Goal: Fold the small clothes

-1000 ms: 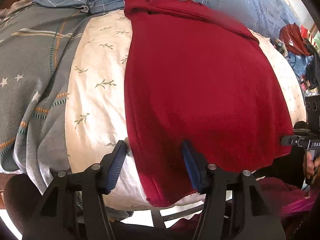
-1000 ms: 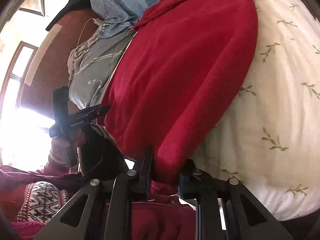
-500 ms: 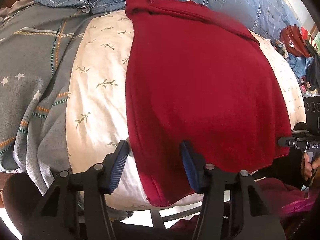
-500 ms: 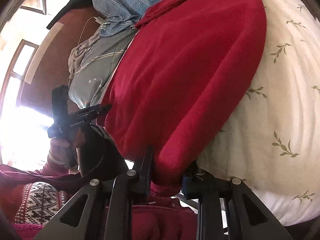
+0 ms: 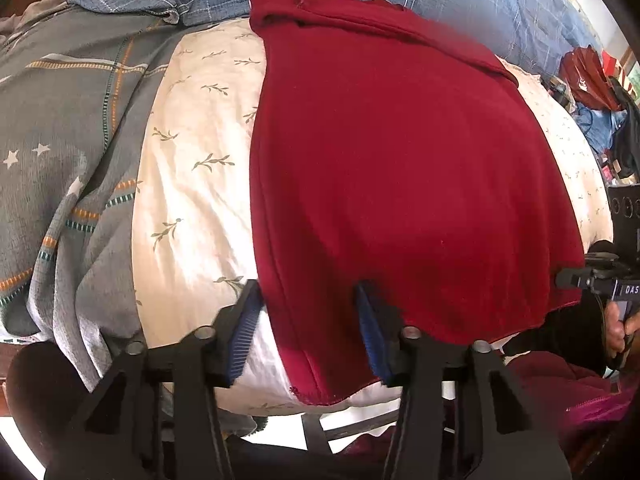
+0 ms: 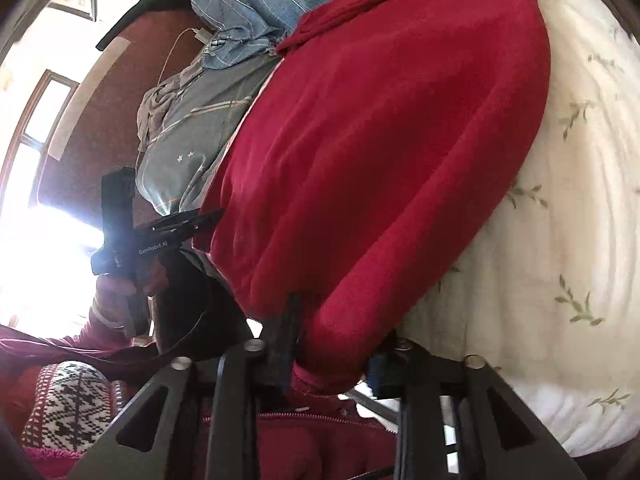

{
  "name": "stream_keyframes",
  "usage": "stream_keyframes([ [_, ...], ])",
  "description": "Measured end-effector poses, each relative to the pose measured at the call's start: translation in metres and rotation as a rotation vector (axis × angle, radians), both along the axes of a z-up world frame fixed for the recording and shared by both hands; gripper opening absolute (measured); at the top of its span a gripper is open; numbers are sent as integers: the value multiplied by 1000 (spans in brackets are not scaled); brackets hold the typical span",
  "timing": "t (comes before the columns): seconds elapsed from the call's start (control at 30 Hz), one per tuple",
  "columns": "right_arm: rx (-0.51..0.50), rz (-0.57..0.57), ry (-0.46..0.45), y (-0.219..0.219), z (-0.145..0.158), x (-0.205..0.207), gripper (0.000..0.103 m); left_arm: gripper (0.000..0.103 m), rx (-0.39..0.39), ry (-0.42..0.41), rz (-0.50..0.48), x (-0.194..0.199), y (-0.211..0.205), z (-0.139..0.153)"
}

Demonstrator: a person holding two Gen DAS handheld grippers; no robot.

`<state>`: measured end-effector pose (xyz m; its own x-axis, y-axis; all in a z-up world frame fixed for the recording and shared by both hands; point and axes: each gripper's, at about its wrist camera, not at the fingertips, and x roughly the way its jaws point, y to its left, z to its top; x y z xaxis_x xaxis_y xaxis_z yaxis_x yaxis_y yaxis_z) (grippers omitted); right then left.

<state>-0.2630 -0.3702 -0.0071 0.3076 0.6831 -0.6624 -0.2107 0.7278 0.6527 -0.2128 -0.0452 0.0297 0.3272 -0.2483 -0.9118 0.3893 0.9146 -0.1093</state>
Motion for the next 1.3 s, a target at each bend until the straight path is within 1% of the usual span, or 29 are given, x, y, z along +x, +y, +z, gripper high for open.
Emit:
stream_keyframes([
  [0.03,12,-4,-20,-1,4,0,18,16,-21,5,-7,1,0,3],
  [0.07,28,-6,-42,-2,9,0,17,7,-54,23,-15,3,0,5],
  [0.2,72,-14,-114,-6,28,6,15,6,-98,28,-26,14,0,13],
  [0.27,98,-34,-137,-13,37,11,15,6,-151,41,-12,24,3,18],
  [0.3,106,-43,-149,-16,42,14,15,6,-168,35,-4,28,3,22],
  [0.5,102,-99,-273,-31,80,36,14,5,-257,-77,28,58,4,58],
  [0.57,109,-130,-312,-39,90,47,14,5,-275,-120,33,72,-2,67],
  [0.67,106,-193,-358,-51,101,69,14,5,-295,-158,46,96,-9,75],
  [0.73,109,-232,-374,-58,105,85,14,5,-309,-185,56,115,-17,82],
  [0.8,76,-268,-386,-65,107,103,14,5,-317,-215,65,134,-24,90],
  [0.93,49,-335,-369,-85,104,145,14,5,-306,-271,84,175,-42,100],
  [1.0,60,-360,-359,-94,102,163,14,5,-300,-273,94,198,-52,99],
  [1.07,50,-375,-360,-98,101,177,14,5,-287,-273,106,218,-62,93],
  [1.17,46,-395,-372,-105,102,199,14,5,-272,-272,125,239,-70,86],
  [1.3,44,-425,-355,-120,95,233,14,5,-270,-260,174,268,-75,79],
])
